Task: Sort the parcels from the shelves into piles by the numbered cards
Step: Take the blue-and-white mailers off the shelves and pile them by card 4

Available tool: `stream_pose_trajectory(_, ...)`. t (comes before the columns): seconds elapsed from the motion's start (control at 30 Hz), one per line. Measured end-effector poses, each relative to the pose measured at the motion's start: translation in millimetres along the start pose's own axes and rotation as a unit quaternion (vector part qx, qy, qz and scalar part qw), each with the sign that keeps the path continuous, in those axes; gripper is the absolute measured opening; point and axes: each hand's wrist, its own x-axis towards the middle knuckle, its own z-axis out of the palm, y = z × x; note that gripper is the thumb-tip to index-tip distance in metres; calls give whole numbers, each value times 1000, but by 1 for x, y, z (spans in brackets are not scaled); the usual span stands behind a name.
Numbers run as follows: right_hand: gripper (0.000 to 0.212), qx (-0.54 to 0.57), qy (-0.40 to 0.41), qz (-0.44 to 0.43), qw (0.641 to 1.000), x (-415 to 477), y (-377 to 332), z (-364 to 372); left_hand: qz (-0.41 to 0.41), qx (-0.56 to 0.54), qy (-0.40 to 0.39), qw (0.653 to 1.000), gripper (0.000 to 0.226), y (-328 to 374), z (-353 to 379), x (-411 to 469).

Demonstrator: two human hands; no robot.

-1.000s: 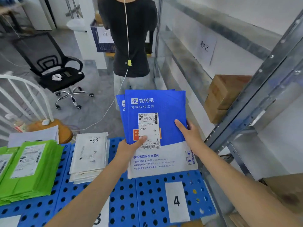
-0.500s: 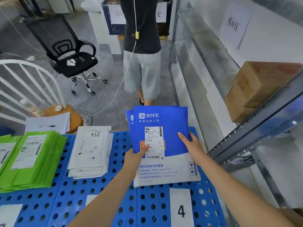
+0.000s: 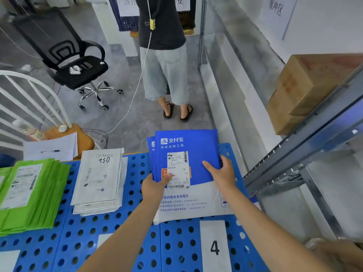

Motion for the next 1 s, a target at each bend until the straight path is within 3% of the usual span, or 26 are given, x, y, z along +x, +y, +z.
stream_pose_trajectory(0.1, 40, -111, 33, -39, 992, -2, 3, 3, 20, 69, 10, 997, 41, 3, -1, -4)
stream_pose_trajectory(0.2, 54, -143, -29, -9, 989, -5, -4, -4, 60, 170, 30, 983, 54, 5, -3, -6)
stream_pose_trajectory(0.27, 63, -179, -51, -20, 982, -13, -8, -12, 119, 281, 37, 952, 56, 8, -8, -12)
stream_pose_trajectory(0.37, 58, -232, -64, -55, 969, -35, -12, -20, 231, 375, 30, 897, 40, 12, -20, -24)
stream_pose_trajectory(0.5, 48, -283, -30, -100, 953, -76, -24, -31, 340, 397, -21, 852, 32, 20, -35, -43)
stream_pose_trajectory(0.63, 48, -327, 18, -142, 934, -119, -37, -44, 412, 400, -71, 816, 49, 36, -53, -73)
stream_pose_trajectory(0.77, 53, -339, 65, -163, 924, -177, -38, -55, 490, 423, -98, 756, 53, 45, -71, -108)
stream_pose_trajectory(1.0, 60, -368, 158, -82, 913, -298, -22, -74, 581, 438, -146, 670, 57, 28, -77, -175)
